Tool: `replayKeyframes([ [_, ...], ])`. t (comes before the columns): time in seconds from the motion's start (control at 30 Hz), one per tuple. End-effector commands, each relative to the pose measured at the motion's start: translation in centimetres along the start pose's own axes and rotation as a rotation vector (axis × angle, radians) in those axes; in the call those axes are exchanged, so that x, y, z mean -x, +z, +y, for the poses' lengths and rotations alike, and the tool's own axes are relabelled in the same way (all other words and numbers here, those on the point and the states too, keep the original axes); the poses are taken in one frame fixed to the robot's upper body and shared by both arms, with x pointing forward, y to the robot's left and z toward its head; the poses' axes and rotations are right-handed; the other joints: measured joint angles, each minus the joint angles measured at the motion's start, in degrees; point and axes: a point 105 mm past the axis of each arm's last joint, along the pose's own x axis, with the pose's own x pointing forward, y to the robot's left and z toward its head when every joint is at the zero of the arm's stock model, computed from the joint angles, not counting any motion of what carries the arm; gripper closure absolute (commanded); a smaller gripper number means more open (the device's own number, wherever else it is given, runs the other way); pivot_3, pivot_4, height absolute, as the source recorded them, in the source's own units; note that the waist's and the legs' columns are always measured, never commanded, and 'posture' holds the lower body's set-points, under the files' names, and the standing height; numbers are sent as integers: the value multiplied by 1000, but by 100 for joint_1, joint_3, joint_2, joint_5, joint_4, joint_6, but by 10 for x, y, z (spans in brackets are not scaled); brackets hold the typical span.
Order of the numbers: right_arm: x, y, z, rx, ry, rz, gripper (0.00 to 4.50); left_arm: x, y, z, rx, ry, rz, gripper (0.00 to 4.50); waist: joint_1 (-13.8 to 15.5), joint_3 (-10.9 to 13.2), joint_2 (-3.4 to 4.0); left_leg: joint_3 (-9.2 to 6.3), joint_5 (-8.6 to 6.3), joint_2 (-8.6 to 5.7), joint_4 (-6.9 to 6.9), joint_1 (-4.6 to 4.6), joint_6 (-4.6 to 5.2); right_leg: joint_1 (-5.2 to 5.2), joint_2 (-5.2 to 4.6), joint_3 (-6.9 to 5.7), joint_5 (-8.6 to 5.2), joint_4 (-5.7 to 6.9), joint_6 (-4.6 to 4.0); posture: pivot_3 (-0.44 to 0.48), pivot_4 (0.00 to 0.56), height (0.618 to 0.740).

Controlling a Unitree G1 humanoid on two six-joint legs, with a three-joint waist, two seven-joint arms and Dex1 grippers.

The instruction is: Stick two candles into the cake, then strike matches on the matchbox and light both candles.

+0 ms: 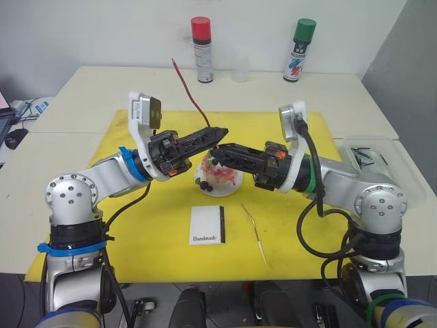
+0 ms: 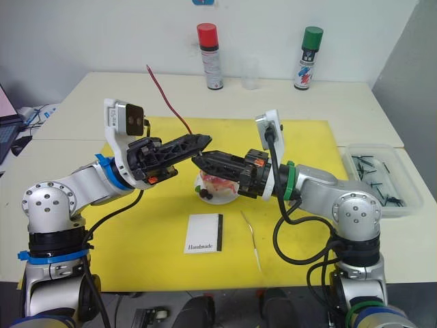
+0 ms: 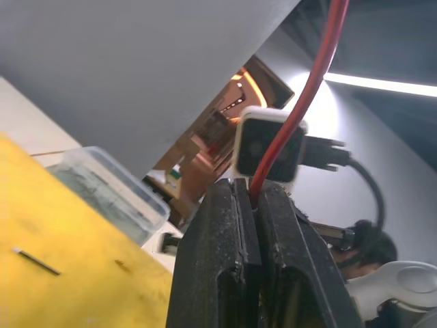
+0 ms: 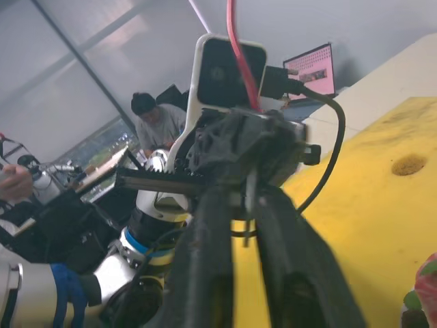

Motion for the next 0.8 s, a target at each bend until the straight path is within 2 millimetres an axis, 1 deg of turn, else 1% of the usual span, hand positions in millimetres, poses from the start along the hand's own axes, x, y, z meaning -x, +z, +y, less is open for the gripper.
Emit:
replayKeyframes([
  [0.03,3,-6,-5,188,-63,137,2466,5,24,9,-279,135,34,4500,1,0,0,1,0,-1,0,0,0,-2,0,0,0,0,0,0,150,740],
  [0.13,4,-13,-11,276,-93,221,1420,11,34,24,-441,230,82,4500,4,0,0,2,0,-1,-7,1,0,-7,3,1,-3,0,-6,0,150,740],
  [0.23,0,-20,-15,345,-121,290,255,18,31,40,-597,303,173,4500,3,0,0,6,0,-1,-12,-1,0,-12,2,5,-4,-3,-7,0,150,740],
  [0.27,-2,-22,-17,374,-137,312,35,19,30,45,-627,321,189,4500,3,0,0,7,0,-1,-12,-3,0,-13,2,5,-5,-4,-8,0,150,740],
  [0.37,-8,-23,-25,452,-192,348,35,24,19,56,-692,348,249,4500,2,0,0,8,0,2,-9,-38,-1,-50,2,5,-3,1,-10,0,150,740],
  [0.5,-13,-24,-28,488,-222,351,35,27,16,69,-715,382,225,4500,12,0,0,4,0,2,-8,-56,-1,-62,0,0,9,-1,-32,0,150,740],
  [0.8,-15,-23,-31,542,-255,353,35,26,9,80,-693,392,217,4500,12,0,0,-5,0,1,0,-71,0,-66,-1,-9,10,1,-32,0,150,740],
])
